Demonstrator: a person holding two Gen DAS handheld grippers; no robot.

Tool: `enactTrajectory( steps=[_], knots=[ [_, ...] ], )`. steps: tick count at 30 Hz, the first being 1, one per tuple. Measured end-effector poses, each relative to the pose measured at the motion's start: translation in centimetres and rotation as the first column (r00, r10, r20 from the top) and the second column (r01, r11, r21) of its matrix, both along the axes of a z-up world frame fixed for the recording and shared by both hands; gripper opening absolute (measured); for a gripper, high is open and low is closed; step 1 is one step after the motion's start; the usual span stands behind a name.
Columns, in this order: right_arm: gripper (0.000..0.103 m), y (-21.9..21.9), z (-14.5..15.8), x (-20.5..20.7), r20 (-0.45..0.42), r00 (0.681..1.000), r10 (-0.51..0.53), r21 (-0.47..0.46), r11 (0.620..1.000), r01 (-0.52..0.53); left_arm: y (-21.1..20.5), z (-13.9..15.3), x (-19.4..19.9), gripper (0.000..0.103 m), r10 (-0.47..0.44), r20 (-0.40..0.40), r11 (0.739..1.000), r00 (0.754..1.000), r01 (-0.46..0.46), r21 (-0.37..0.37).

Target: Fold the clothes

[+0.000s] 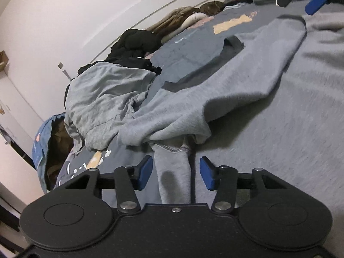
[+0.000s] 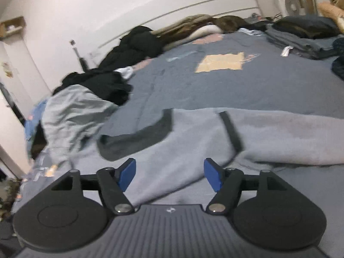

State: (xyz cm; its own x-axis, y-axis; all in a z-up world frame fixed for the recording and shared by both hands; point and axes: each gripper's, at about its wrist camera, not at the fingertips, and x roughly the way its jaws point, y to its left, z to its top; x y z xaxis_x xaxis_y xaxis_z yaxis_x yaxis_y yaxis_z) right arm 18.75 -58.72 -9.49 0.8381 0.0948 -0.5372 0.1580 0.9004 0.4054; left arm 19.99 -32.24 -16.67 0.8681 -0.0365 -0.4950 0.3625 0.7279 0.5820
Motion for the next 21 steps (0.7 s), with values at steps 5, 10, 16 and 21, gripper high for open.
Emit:
enactTrajectory(
  steps=[5, 10, 16, 21],
  knots=[
    [0.071, 0.5, -1.5, 0.6, -0.029, 0.999, 0.023, 0.04, 0.999, -0.021, -0.3, -0.9, 0.8, 0.045, -0.001, 0.041, 0.999, 0.999, -0.001, 0.05],
    [0.071, 1.0, -2.3, 1.0, -0.028, 0.999, 0.028, 0.043, 0.999, -0.027, 0.0, -1.5, 1.1, 0.022, -0.006, -0.001, 0.998, 1.0, 0.006, 0.058],
    [0.071, 2.6, -2.9, 2.0, -0.008, 0.998, 0.068, 0.012, 0.998, -0.068, 0.5, -1.2, 0.8, 0.01, -0.01, -0.013, 0.997, 1.0, 0.011, 0.073],
    [0.071, 2.9, -3.7, 2.6, -0.026, 0.998, 0.055, 0.027, 0.998, -0.055, 3.3, -0.2, 0.8, 0.006, 0.018, -0.023, 0.997, 1.0, -0.016, 0.071]
  ],
)
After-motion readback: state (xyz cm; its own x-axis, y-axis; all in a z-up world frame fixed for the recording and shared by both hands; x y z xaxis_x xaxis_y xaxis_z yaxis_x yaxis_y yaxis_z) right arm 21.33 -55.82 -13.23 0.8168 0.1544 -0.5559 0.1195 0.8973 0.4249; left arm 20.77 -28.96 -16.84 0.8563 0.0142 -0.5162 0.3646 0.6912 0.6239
